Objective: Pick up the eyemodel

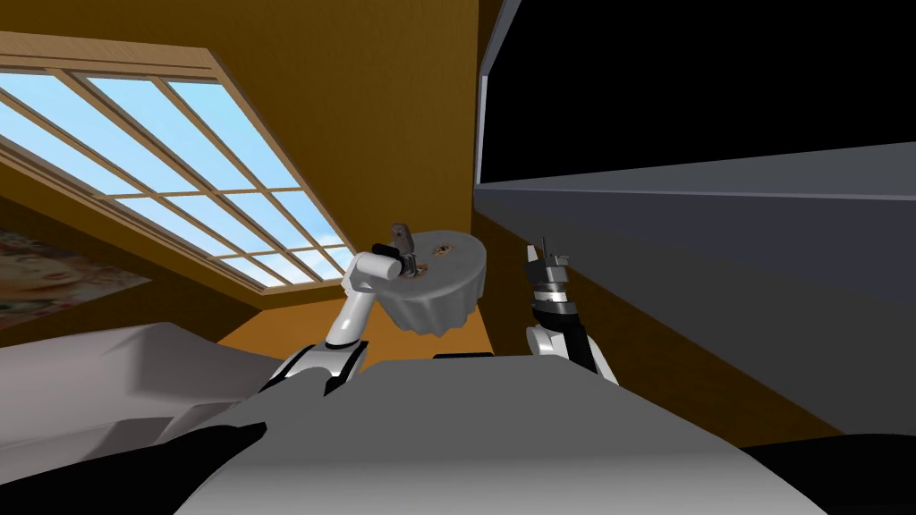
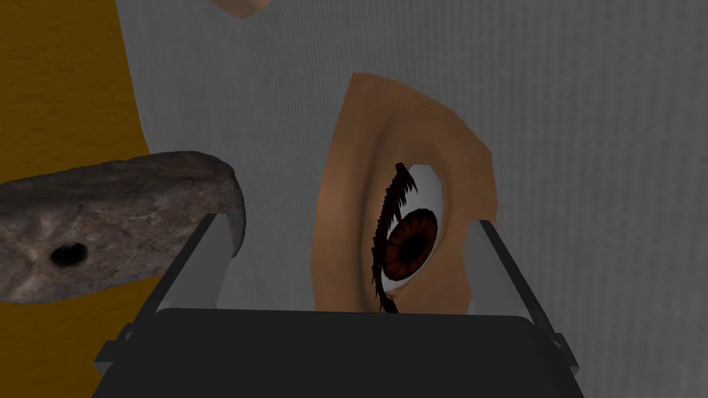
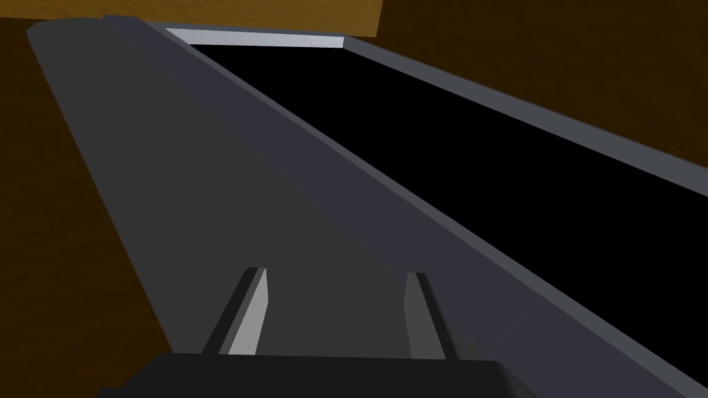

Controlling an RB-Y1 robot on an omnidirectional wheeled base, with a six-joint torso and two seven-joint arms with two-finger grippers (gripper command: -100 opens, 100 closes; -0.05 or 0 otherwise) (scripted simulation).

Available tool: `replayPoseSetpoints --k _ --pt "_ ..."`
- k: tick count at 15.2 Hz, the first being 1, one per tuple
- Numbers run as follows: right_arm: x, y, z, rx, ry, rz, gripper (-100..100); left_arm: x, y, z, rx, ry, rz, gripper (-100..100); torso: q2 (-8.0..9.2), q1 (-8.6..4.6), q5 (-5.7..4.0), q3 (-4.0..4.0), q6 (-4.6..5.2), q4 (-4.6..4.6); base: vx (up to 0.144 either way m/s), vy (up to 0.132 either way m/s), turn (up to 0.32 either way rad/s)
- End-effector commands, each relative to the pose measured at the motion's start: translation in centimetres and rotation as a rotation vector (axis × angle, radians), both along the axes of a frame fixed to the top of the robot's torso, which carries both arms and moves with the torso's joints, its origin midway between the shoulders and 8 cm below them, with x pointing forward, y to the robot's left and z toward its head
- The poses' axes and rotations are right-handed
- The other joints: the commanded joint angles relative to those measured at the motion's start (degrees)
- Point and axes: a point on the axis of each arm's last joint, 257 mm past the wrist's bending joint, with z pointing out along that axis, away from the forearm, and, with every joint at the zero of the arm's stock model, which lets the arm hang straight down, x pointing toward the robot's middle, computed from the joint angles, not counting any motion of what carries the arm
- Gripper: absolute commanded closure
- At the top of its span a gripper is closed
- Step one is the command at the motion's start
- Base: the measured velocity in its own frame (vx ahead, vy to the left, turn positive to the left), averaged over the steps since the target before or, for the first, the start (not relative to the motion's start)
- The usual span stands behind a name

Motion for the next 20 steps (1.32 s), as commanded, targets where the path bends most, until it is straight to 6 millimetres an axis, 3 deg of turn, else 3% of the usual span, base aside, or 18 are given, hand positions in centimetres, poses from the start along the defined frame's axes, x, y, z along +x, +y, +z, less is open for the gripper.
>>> replayPoseSetpoints --k 1,14,20 --pt "0.0 0.0 0.0 0.000 0.000 0.000 0 -0.1 0.2 0.2 -0.003 0.031 0.015 -100 0.00 0.00 0.00 0.00 0.00 0.00 0.008 -0.018 -0.032" --pt "0.0 0.0 0.0 0.000 0.000 0.000 0 -1.6 1.2 0.4 0.003 0.169 0.073 -100 0.00 0.01 0.00 0.00 -0.01 0.00 0.008 -0.013 -0.019" --pt "0.0 0.0 0.0 0.000 0.000 0.000 0 -0.2 1.8 -1.4 0.001 0.160 0.079 -100 -0.01 0.07 0.02 -0.01 -0.01 -0.01 0.008 -0.002 -0.025"
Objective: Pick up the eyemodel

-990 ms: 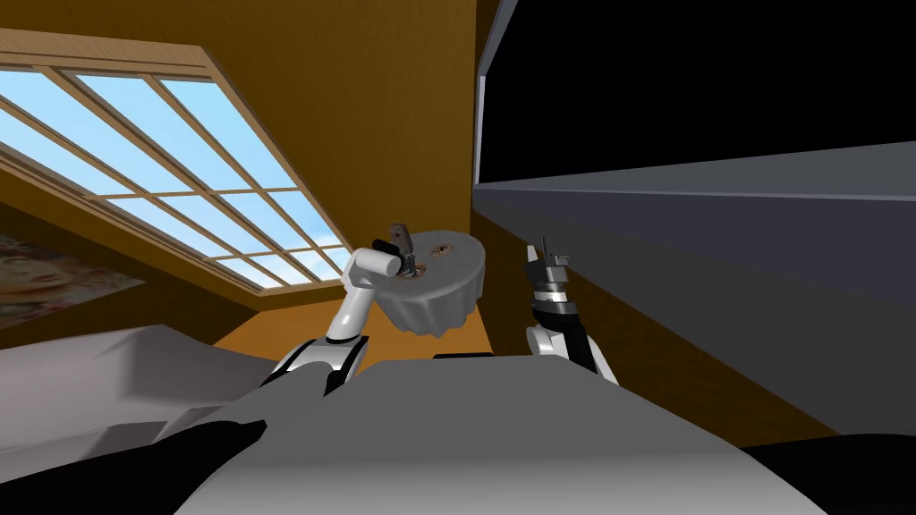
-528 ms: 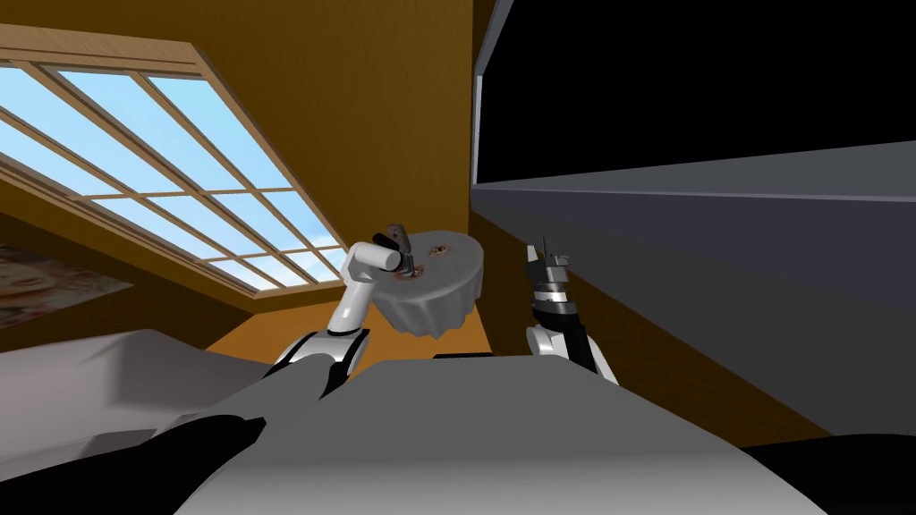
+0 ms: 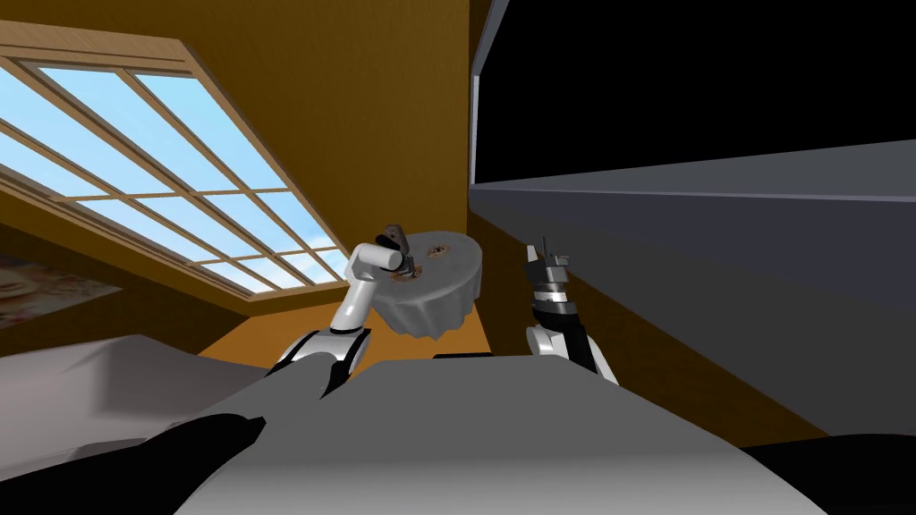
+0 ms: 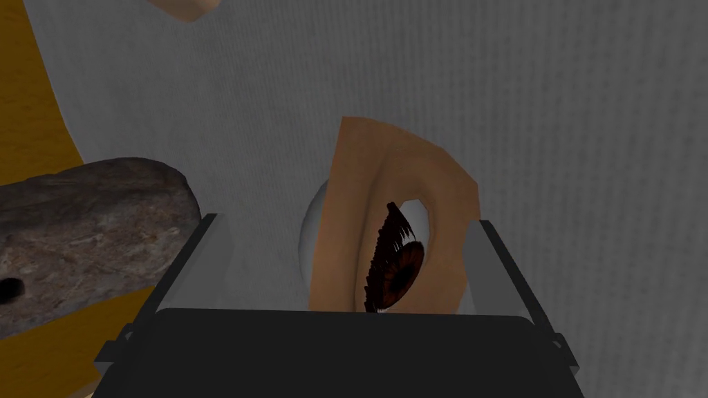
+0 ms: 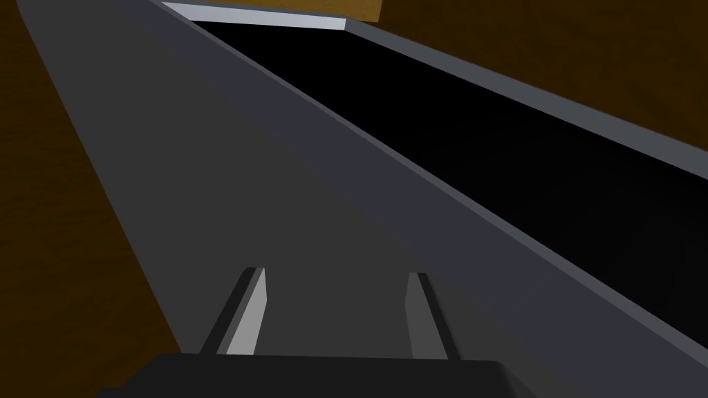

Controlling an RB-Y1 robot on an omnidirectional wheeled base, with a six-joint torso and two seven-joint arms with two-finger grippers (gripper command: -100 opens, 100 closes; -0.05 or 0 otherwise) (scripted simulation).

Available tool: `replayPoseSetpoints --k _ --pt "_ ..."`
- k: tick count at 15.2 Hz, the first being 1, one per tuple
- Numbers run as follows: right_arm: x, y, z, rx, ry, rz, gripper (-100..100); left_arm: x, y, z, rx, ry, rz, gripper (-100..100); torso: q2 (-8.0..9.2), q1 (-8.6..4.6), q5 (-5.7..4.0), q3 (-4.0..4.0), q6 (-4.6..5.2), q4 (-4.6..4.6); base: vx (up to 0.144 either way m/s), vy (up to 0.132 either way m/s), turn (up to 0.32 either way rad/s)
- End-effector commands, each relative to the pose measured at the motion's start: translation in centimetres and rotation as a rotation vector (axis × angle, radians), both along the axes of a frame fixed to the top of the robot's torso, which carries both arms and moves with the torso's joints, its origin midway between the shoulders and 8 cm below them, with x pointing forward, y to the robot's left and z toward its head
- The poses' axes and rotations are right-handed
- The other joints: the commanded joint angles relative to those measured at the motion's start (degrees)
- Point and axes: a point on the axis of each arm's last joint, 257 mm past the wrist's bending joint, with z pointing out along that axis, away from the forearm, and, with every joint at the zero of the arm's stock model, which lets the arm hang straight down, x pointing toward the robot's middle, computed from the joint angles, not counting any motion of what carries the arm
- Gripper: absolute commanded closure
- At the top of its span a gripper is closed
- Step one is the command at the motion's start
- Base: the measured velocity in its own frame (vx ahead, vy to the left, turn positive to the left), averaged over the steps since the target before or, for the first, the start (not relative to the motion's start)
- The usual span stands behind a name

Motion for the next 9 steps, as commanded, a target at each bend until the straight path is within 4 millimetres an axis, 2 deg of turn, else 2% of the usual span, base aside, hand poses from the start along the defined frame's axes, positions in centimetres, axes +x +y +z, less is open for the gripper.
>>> replayPoseSetpoints --k 1,2,6,9 --pt "0.0 0.0 0.0 0.000 0.000 0.000 0 0.0 0.0 0.0 0.000 0.000 0.000 -100 0.00 0.00 0.00 0.00 0.00 0.00 0.000 0.000 0.000" --pt "0.0 0.0 0.0 0.000 0.000 0.000 0 0.1 0.0 0.0 0.000 -0.002 0.000 100 0.01 0.00 0.00 0.01 0.00 0.01 0.000 0.000 0.000" --pt "0.0 0.0 0.0 0.000 0.000 0.000 0 0.1 0.0 -0.1 0.001 -0.001 -0.002 100 0.04 0.02 0.02 0.03 -0.03 0.03 0.000 0.000 0.000" --pt "0.0 0.0 0.0 0.000 0.000 0.000 0 -0.8 -0.4 1.1 0.001 -0.001 -0.007 100 0.12 0.02 -0.01 0.10 -0.05 0.08 -0.007 0.001 0.041"
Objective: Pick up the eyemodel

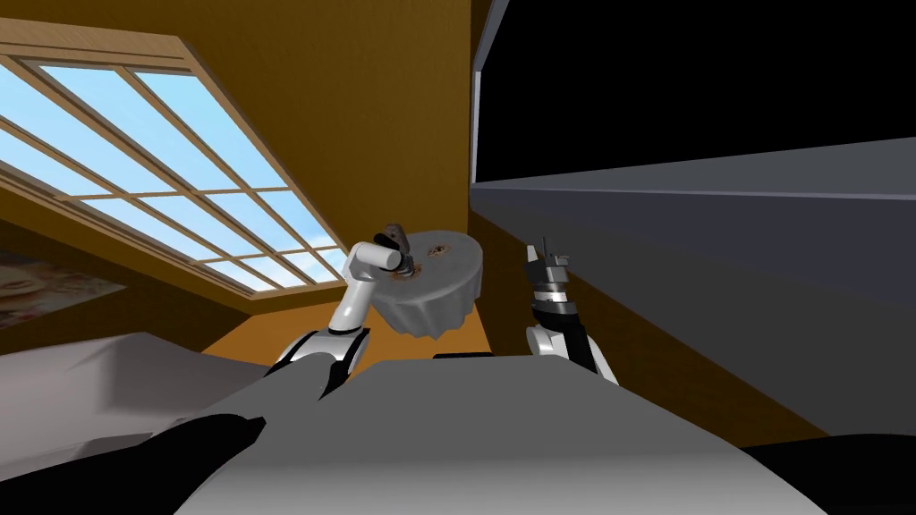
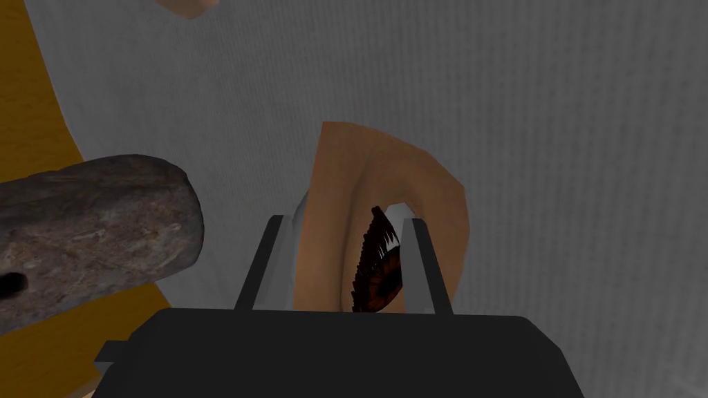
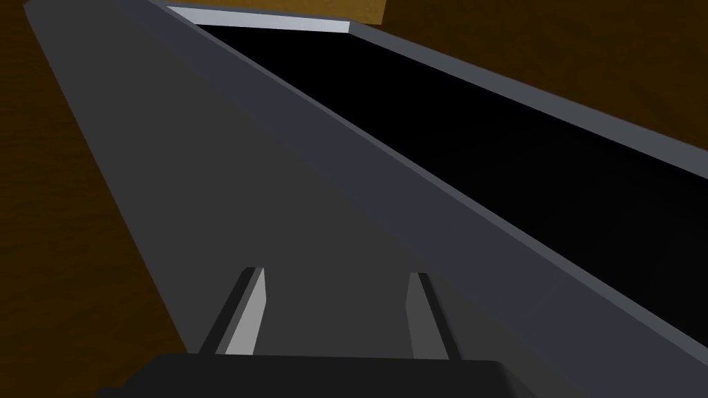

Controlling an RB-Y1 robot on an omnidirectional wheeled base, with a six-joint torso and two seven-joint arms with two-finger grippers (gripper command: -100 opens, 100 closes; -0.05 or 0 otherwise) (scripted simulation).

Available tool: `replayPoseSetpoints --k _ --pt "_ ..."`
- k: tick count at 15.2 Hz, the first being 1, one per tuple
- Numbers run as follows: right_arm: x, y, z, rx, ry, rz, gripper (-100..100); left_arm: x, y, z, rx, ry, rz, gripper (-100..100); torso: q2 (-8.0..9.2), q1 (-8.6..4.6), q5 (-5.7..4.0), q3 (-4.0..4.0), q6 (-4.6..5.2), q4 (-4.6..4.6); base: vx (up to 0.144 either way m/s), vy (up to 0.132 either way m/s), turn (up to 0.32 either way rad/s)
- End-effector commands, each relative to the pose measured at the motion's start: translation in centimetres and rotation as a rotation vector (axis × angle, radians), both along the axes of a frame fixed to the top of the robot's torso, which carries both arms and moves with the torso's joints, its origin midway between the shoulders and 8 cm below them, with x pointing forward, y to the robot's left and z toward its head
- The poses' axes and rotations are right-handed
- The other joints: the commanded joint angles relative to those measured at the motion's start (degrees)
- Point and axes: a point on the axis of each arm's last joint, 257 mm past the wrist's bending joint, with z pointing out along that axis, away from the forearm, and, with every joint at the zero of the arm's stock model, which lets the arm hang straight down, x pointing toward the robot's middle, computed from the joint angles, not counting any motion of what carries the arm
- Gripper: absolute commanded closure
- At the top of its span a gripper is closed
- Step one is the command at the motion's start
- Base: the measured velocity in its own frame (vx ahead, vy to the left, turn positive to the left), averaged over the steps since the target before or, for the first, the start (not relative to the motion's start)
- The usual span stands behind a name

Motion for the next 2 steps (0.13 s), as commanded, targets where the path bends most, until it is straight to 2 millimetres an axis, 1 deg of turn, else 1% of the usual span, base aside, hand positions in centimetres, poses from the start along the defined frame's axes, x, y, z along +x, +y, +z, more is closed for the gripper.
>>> replayPoseSetpoints --k 1,2 --pt "0.00 0.00 0.00 0.000 0.000 0.000 0 -0.49 -0.29 0.67 0.001 0.002 -0.003 100 0.00 0.00 0.00 0.00 0.00 0.00 -0.012 0.002 0.035" --pt "0.00 0.00 0.00 0.000 0.000 0.000 0 -0.18 -0.16 0.31 0.000 0.000 -0.001 100 0.02 -0.01 -0.01 0.02 0.02 0.02 -0.006 0.001 0.012"
